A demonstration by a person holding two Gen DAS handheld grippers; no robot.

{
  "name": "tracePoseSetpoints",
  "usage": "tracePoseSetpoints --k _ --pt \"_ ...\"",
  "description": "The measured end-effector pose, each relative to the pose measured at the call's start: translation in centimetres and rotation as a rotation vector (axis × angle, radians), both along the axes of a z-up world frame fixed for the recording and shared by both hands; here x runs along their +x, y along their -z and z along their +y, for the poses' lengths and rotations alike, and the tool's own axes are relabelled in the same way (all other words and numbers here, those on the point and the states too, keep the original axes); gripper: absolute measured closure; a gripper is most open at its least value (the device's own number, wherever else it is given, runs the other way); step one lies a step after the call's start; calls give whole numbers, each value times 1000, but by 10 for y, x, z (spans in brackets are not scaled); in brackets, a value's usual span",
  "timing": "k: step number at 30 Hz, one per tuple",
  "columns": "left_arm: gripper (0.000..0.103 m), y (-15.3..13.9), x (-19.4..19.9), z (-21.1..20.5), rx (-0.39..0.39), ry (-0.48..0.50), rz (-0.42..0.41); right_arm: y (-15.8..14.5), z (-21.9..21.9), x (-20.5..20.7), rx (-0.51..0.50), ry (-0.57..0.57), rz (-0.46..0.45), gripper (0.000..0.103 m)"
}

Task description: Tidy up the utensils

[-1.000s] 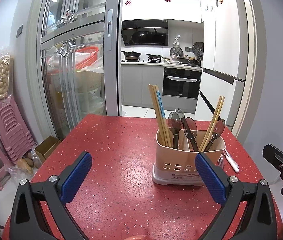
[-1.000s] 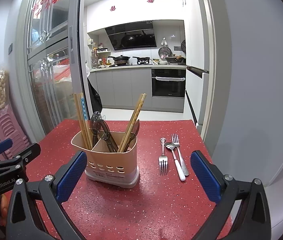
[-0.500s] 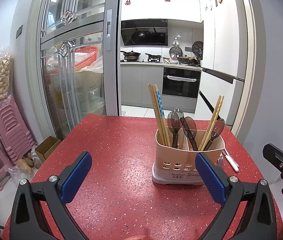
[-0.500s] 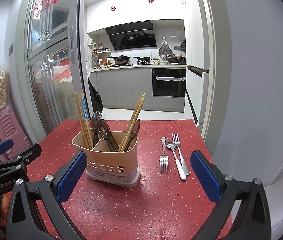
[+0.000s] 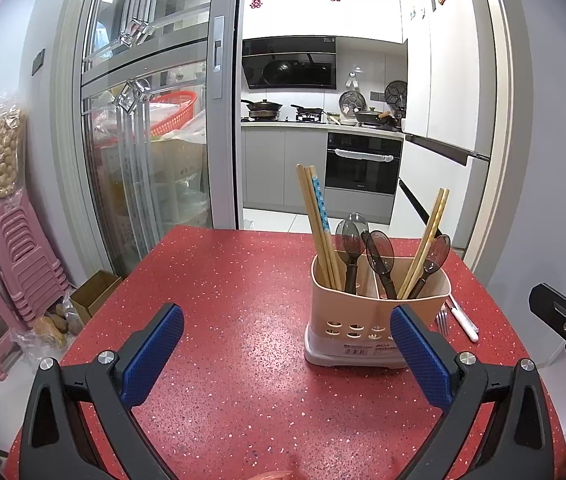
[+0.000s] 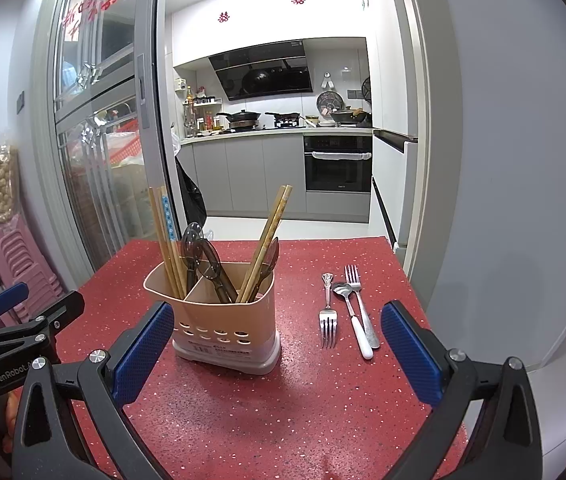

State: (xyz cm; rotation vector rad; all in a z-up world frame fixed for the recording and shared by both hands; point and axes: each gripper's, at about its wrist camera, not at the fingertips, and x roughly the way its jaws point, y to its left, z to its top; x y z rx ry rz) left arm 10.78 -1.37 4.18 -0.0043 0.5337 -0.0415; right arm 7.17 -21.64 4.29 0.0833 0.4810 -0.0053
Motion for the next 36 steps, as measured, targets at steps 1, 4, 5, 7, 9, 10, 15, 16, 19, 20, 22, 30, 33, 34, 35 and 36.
tracePoseSetpoints --k 1,4,5,7,9,10,15,16,19,20,22,30,33,34,35,36 --pt "0 0 0 0 0 -1 0 0 0 0 -1 0 0 0" --pt "0 1 1 0 0 -2 4 0 0 0 -1 -2 0 0" --pt "0 1 2 0 0 -3 5 0 1 -1 -1 -3 -1 0" --pt "0 1 1 1 -2 -5 4 -1 1 -1 -1 -5 -3 0" --pt "0 1 1 2 -3 -8 4 -1 1 -1 -1 -5 -3 0" --pt "0 1 1 2 -3 -8 4 -1 1 -1 0 -6 -2 0" --pt "0 1 0 2 -2 -9 3 -1 1 -1 0 -6 -2 0" --pt "0 1 0 2 -4 -9 3 -1 1 -2 -1 -5 -3 0" --pt "0 2 0 3 -7 -10 3 -1 2 -1 0 -6 -3 0" --pt "0 2 1 2 -8 -10 4 -1 1 -1 0 -6 -2 0" --pt "0 2 1 3 -11 -11 6 -1 2 -1 0 -6 -3 0" --pt "0 4 2 5 -17 -15 15 -2 1 -2 0 -7 -2 0" --pt "0 4 1 7 -41 -8 14 -2 1 -2 0 -6 -2 0" --pt "0 4 1 7 -44 -6 16 -2 2 -2 0 -6 -2 0" --pt "0 5 2 7 -43 -5 17 -2 2 -2 1 -6 -1 0" --pt "0 5 2 7 -40 -4 18 -2 1 -2 -1 -6 -2 0"
